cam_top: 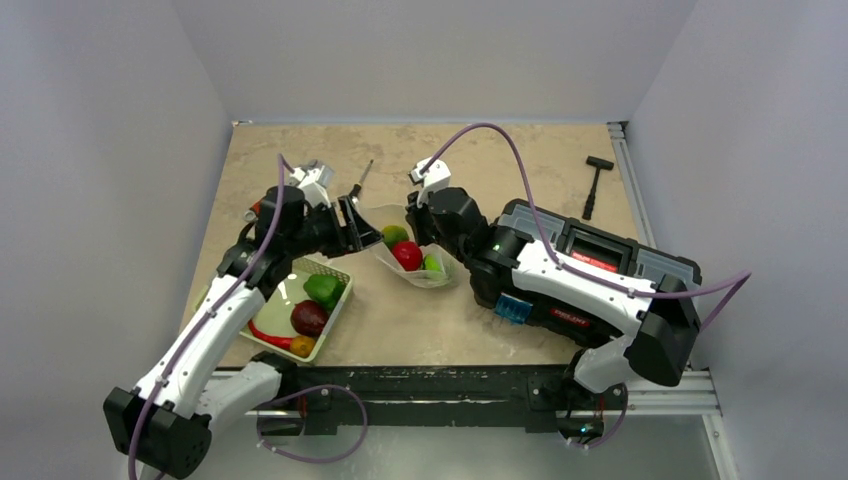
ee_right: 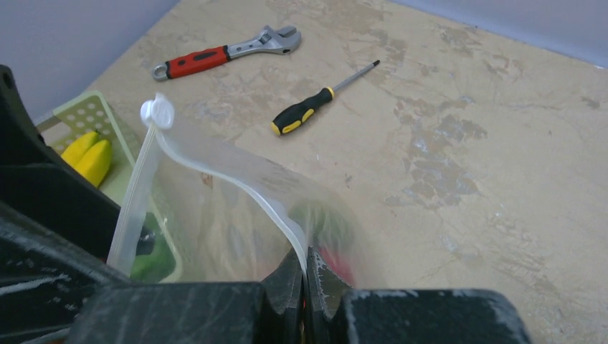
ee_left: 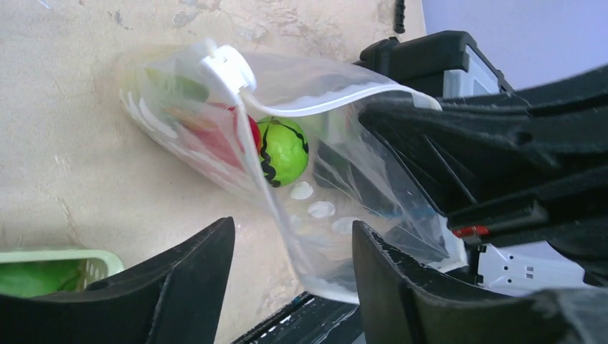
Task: Place the food in the zip-top bag and seal the zipper
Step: Adjust the zipper food storage bag at the center of the board, then pick up the fake vegetable from the bin.
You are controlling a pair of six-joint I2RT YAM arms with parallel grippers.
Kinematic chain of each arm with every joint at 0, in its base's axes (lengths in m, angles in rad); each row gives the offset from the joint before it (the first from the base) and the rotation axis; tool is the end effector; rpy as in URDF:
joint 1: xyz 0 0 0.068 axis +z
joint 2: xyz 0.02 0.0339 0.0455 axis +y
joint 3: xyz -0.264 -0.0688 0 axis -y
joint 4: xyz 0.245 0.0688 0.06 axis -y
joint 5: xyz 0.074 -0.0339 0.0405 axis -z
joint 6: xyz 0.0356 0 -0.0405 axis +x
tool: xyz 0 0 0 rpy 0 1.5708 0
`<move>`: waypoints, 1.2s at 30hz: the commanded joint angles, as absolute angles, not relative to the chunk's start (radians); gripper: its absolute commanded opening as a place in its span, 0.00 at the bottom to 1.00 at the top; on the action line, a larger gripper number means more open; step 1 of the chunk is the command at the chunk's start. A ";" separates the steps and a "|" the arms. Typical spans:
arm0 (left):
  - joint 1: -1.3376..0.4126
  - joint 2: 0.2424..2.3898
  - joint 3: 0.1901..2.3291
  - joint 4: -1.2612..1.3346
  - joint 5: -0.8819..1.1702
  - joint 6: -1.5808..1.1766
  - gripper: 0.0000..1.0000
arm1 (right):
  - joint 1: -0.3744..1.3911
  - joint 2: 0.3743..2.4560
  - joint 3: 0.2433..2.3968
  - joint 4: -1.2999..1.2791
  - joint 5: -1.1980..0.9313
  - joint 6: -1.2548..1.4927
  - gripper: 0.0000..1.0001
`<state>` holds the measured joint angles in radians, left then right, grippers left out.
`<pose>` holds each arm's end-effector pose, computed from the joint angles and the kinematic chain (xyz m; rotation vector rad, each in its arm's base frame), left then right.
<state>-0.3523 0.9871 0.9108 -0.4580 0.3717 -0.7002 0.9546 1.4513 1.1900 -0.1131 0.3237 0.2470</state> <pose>0.1979 -0.0865 0.3204 -0.1499 2.2294 -0.9976 0.2063 0.2717 0.3309 -0.4706 1.8984 0.4871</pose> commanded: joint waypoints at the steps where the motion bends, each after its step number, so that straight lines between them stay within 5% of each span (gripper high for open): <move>1: -0.344 0.868 0.928 -0.501 0.394 -0.623 0.63 | 0.953 1.452 1.232 -0.080 0.335 0.246 0.00; 9: -0.343 0.566 0.806 -0.636 0.247 -0.499 0.84 | 0.948 1.421 1.205 -0.053 0.333 0.241 0.00; 16: -0.343 0.431 0.791 -0.885 -0.163 -0.649 0.84 | 0.948 1.403 1.186 -0.058 0.338 0.227 0.00; 22: -0.343 0.565 0.728 -0.989 -0.387 -0.890 0.87 | 0.946 1.387 1.189 -0.072 0.339 0.227 0.00; 36: -0.343 0.888 0.780 -0.844 -0.222 -1.047 0.91 | 0.946 1.366 1.170 -0.084 0.309 0.255 0.00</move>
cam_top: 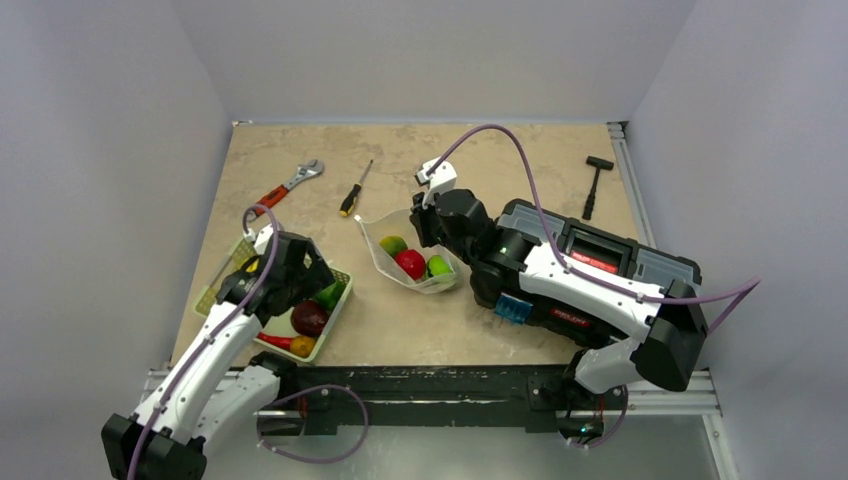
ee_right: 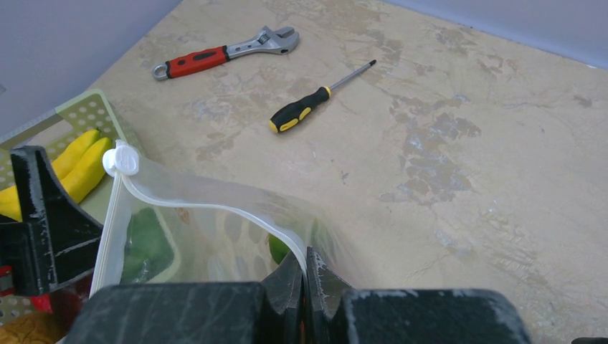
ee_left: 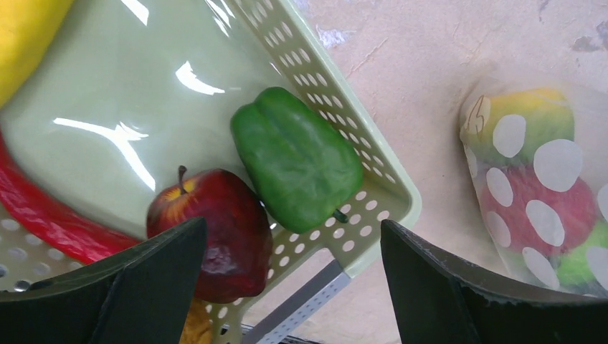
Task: Place the food in the zip-top bag and seal the zipper
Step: Pick up the fake vegetable from the bin.
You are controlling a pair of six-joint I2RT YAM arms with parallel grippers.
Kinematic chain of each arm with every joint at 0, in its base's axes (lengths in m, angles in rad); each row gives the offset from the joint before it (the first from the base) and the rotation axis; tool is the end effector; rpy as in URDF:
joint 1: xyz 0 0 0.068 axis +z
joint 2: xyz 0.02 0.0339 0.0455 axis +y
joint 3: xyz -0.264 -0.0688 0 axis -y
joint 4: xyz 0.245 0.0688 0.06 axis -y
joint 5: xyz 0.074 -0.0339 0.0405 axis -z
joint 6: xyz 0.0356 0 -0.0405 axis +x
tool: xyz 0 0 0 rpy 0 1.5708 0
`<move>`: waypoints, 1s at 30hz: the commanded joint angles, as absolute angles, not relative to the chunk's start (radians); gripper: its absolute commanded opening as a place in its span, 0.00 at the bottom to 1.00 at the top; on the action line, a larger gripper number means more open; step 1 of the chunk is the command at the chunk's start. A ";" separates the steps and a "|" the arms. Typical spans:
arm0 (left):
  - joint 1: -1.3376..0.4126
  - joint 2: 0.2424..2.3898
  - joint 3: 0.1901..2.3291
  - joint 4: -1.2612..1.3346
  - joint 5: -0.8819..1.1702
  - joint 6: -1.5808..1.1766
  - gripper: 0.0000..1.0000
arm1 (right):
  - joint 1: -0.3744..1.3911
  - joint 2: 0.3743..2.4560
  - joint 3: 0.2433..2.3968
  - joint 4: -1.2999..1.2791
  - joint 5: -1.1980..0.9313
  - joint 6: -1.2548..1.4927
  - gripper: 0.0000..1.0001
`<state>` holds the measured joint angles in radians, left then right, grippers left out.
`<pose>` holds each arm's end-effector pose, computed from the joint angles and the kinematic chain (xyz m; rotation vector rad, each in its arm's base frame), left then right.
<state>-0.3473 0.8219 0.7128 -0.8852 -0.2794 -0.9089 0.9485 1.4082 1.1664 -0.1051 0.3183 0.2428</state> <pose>0.1438 -0.0416 0.2491 -0.7969 2.3850 -0.1519 0.2019 0.2624 0.3370 -0.4604 1.8757 0.5007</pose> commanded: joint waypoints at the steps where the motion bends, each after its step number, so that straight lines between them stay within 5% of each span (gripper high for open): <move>1: -0.344 0.909 0.795 -0.854 -0.211 -1.078 0.91 | 0.946 1.365 1.169 -0.087 0.311 0.260 0.00; 14: -0.274 1.039 0.847 -0.950 -0.212 -1.370 0.77 | 0.946 1.336 1.168 -0.092 0.309 0.255 0.00; 30: -0.249 1.134 0.738 -0.814 -0.161 -1.395 0.65 | 0.947 1.324 1.176 -0.103 0.300 0.270 0.00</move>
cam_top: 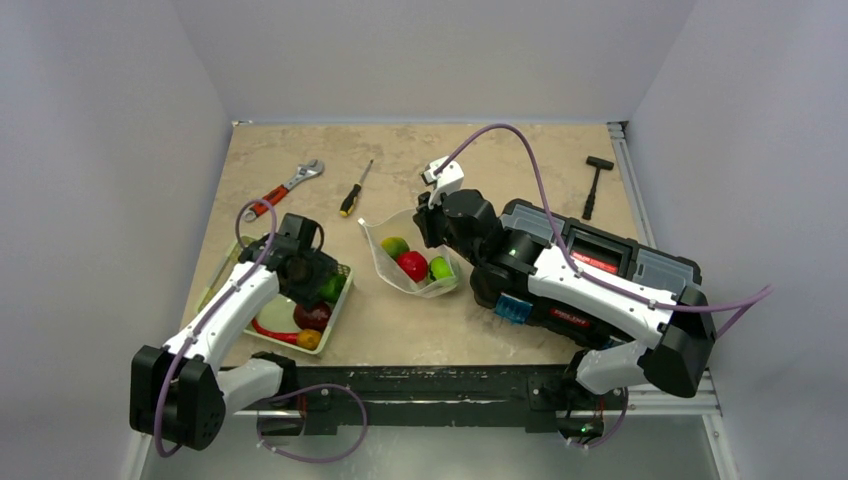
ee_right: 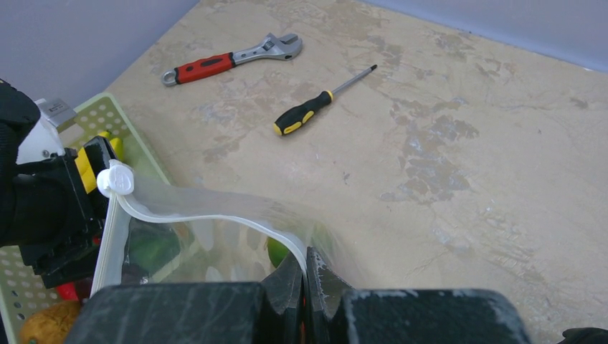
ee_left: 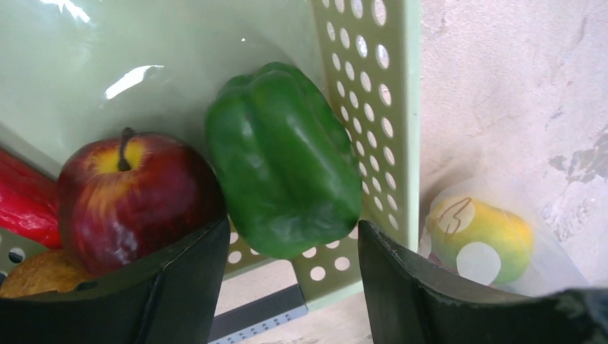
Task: Place the food in the zip-top bag and seal the zipper
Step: Pick up the fake vegetable from the bin.
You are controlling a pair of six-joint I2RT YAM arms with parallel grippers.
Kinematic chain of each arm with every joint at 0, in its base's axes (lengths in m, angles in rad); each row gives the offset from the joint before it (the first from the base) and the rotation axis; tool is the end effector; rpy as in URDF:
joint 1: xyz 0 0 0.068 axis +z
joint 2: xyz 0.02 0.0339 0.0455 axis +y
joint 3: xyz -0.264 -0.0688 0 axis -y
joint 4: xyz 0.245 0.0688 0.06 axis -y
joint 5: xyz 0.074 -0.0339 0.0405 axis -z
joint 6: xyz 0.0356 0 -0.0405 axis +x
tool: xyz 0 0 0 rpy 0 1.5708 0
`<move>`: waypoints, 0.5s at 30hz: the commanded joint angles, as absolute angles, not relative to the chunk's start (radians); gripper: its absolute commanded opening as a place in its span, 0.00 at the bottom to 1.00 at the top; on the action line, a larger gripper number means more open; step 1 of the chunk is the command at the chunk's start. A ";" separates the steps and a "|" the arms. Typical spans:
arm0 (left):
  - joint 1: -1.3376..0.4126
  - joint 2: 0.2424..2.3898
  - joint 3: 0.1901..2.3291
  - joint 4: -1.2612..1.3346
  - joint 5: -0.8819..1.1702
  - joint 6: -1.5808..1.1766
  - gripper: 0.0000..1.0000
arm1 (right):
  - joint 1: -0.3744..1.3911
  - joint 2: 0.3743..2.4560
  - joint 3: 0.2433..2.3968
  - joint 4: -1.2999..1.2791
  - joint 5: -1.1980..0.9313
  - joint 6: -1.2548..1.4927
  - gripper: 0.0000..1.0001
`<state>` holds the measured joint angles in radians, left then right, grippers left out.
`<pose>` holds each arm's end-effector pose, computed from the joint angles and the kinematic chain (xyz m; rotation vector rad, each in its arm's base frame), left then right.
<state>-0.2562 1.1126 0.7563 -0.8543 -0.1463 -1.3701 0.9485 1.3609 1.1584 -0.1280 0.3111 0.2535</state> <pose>0.1873 -0.0437 0.2188 -1.5011 2.3404 -0.2277 0.1949 0.2529 0.3462 -0.4487 1.8659 0.5235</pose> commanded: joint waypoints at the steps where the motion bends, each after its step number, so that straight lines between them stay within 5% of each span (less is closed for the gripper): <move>1: -0.248 1.136 0.734 -0.822 -0.163 -1.400 0.65 | 0.947 1.324 1.178 -0.113 0.303 0.275 0.00; 8: -0.249 1.151 0.718 -0.821 -0.208 -1.419 0.66 | 0.946 1.322 1.155 -0.094 0.294 0.285 0.00; 15: -0.249 1.193 0.726 -0.804 -0.231 -1.397 0.79 | 0.946 1.325 1.161 -0.098 0.288 0.292 0.00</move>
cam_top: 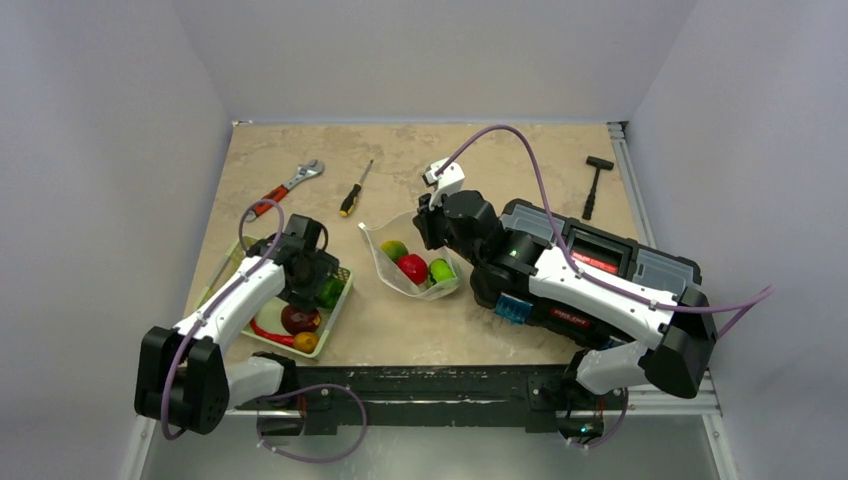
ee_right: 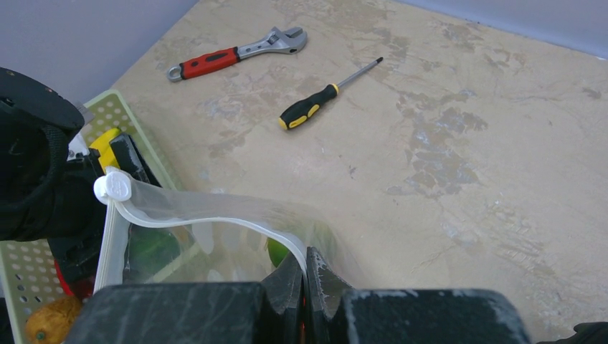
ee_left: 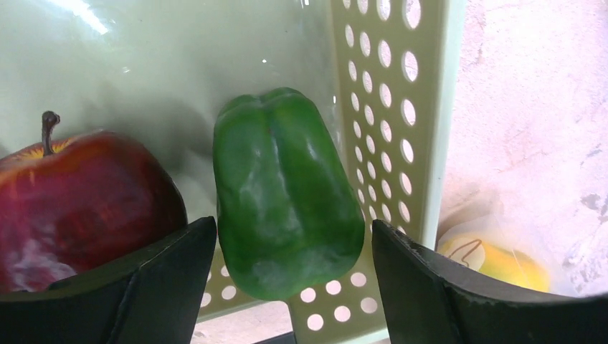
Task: Place the food in the zip-top bag and seal the zipper
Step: Pick up the fake vegetable from the bin, then place the fake vegetable in the zipper food storage bag.
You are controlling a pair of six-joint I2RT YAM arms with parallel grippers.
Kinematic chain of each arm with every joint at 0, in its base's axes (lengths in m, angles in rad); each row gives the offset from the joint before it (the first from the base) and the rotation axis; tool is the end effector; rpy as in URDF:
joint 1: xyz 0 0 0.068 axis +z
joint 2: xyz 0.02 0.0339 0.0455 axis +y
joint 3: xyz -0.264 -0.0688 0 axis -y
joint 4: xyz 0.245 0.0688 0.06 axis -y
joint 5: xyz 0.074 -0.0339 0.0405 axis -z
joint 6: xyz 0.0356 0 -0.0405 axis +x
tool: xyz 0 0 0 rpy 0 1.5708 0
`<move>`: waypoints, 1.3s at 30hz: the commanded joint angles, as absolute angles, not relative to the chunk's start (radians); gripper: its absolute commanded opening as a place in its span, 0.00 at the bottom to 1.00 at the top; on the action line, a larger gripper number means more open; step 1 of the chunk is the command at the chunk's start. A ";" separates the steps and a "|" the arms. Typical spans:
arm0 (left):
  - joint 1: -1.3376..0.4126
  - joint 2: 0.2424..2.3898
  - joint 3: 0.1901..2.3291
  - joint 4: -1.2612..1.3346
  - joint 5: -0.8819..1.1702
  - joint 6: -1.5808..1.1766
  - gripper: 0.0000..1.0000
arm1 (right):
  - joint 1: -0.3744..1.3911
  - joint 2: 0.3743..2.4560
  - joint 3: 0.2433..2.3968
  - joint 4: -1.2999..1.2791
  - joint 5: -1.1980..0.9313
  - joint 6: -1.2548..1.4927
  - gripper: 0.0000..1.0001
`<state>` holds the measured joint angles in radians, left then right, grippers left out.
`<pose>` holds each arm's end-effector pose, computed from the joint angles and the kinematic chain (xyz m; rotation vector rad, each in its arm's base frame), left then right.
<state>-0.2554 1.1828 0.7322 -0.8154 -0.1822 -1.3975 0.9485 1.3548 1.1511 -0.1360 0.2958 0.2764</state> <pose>0.1947 -0.0442 0.2012 -1.5459 2.3336 -0.1430 0.1934 0.2518 0.3446 -0.4427 1.8818 0.5472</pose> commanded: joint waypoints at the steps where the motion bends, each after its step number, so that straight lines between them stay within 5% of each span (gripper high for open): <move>1: -0.249 1.195 0.722 -0.801 -0.237 -1.397 0.80 | 0.946 1.325 1.161 -0.098 0.289 0.290 0.00; 14: -0.249 0.982 0.770 -0.933 -0.290 -1.325 0.49 | 0.946 1.324 1.163 -0.098 0.296 0.287 0.00; 20: -0.249 0.726 0.853 -0.912 -0.211 -1.103 0.49 | 0.946 1.338 1.160 -0.084 0.278 0.295 0.00; 26: -0.249 0.483 0.782 -0.482 0.250 -0.914 0.49 | 0.947 1.345 1.161 -0.071 0.270 0.312 0.00; 31: -0.266 0.537 0.737 -0.059 0.640 -1.024 0.46 | 0.946 1.345 1.168 -0.062 0.256 0.322 0.00; 39: -0.581 0.626 0.746 0.014 0.443 -1.016 0.40 | 0.947 1.353 1.182 -0.053 0.245 0.339 0.00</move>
